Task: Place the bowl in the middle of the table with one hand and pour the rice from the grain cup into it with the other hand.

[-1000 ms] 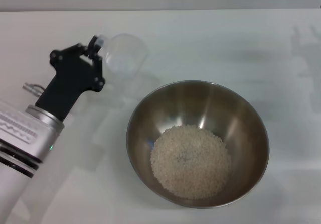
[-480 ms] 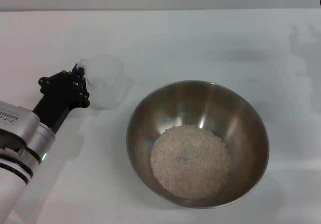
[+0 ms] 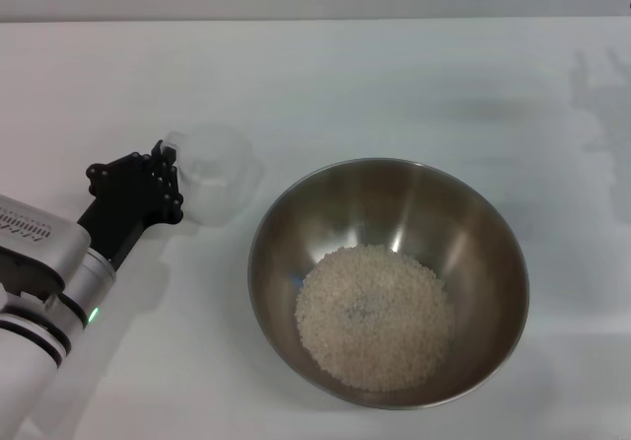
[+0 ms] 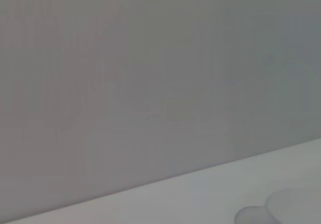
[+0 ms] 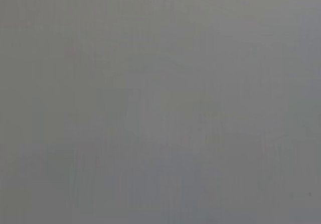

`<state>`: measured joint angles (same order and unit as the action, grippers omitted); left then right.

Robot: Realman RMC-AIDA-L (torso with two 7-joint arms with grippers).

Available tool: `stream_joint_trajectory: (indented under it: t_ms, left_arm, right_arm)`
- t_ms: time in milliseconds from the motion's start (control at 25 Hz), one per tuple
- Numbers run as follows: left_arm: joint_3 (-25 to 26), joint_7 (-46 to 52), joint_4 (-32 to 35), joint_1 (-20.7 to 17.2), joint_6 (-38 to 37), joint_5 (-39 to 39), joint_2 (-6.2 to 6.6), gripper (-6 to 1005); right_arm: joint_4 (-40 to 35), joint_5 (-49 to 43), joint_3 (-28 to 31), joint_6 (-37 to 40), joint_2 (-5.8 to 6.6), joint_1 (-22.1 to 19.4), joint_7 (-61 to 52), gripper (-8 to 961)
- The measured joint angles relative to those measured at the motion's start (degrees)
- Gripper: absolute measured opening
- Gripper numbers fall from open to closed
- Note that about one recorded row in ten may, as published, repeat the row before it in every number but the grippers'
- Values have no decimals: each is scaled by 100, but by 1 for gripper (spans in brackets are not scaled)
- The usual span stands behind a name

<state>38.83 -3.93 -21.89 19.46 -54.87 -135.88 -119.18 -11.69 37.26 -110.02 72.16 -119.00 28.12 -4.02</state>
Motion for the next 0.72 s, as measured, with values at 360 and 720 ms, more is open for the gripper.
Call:
stream_joint_trajectory:
  t_ms: [360, 720]
  left_arm:
    - [-52, 64, 25, -131, 33, 4, 12, 252]
    - [-88, 77, 51, -643, -476, -29, 50, 329]
  right_arm:
    - [2, 0, 0, 0, 0, 0, -4, 416]
    - [46, 16, 0, -37, 0, -6, -11, 416]
